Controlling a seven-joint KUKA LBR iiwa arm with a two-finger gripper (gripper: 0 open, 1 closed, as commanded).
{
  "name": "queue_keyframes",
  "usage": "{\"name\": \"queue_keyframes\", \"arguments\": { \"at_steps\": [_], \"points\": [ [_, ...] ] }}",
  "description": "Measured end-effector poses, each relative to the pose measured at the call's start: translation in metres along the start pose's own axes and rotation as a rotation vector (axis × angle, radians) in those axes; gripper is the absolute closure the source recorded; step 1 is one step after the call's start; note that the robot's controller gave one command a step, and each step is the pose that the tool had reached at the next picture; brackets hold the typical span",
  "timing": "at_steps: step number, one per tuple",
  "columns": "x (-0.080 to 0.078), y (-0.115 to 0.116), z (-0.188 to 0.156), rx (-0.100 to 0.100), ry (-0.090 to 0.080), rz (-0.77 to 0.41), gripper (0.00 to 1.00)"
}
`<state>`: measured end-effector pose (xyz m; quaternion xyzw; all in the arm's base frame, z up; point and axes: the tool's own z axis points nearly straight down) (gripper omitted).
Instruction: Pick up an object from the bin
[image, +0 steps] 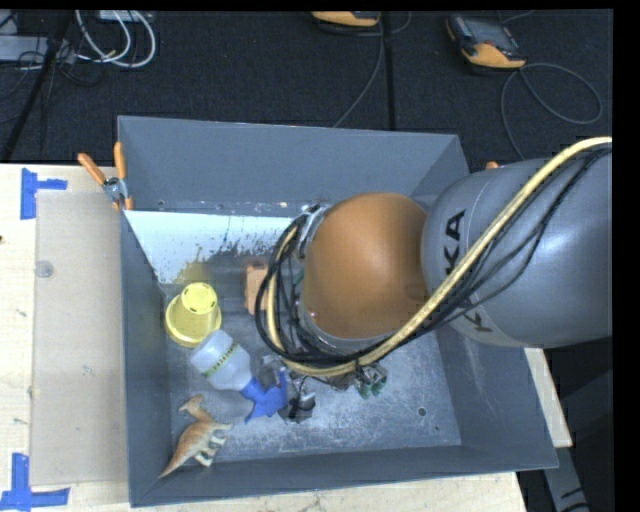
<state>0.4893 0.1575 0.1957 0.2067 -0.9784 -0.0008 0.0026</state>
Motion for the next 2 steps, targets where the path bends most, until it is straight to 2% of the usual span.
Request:
{"name": "queue_keyframes", "arguments": {
  "at_steps": [1,2],
  "points": [
    [0.002,0.001,-0.045,-0.001,0.007,-0.011,1.00],
    [-0.024,0.007,-0.143,0.000,-0.001,-0.022,1.00]
  ]
}}
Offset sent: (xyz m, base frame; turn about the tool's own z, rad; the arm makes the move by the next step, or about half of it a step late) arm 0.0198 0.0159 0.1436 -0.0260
